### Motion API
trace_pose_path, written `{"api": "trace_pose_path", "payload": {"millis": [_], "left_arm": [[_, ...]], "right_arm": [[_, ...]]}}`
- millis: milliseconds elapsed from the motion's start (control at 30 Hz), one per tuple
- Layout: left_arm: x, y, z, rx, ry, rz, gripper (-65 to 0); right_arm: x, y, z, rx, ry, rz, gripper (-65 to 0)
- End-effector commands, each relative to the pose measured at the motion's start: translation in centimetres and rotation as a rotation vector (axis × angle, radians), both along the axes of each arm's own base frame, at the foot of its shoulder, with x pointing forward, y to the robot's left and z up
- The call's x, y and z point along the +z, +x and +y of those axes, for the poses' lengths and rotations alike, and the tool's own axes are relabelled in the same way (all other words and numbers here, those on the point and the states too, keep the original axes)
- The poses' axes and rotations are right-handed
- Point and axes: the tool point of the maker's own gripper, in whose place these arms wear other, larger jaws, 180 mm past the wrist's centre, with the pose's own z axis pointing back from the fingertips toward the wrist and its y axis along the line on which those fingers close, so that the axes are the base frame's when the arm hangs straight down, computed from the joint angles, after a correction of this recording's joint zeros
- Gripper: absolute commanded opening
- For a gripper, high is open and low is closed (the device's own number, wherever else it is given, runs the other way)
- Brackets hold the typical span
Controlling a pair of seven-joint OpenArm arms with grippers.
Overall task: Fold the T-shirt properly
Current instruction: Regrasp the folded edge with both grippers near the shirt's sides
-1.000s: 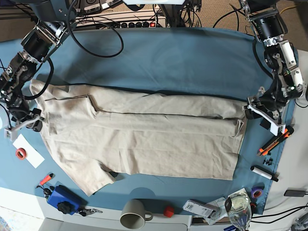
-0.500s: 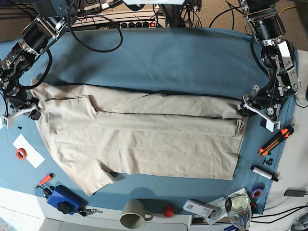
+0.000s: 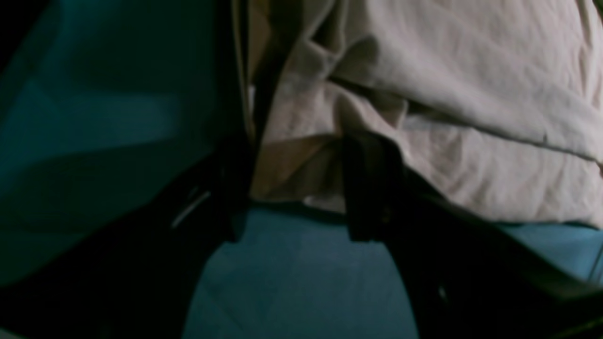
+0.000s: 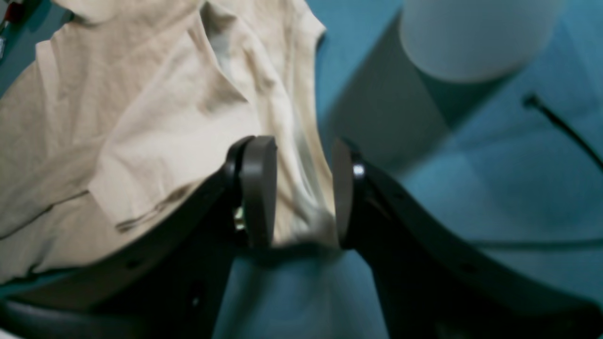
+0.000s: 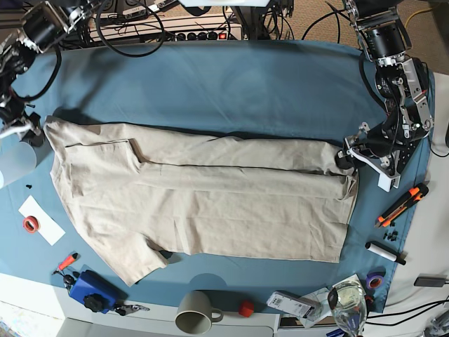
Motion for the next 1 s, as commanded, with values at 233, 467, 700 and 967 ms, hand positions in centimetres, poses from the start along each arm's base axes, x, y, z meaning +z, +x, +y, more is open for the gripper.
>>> {"api": "trace_pose_path", "payload": {"millis": [233,467,700,967], "left_arm": [[0.5,0.1,-0.2,-0.023,-0.004,-0.001,-33.6],[0.5,0.1,-0.1,-0.023,-0.003,-0.002,-33.6],[0.5,0.1,0.0,-0.023,0.002,-0.002,-33.6],[0.3,0.0,0.2,-0.022,0.015,0.005,-33.6]], "right_arm": [[0.5,-0.7,-1.0,0.003,-0.054,0.021,-44.4],[-0.8,-2.0,-2.1,-0.020,-0.121,0.124,-44.3],[-2.0,-1.6,-1.8,-0.035,-0.110,0.109,-38.8],[-8.4,-2.0,2.5,0.041,0.031,0.232,-38.8]]}}
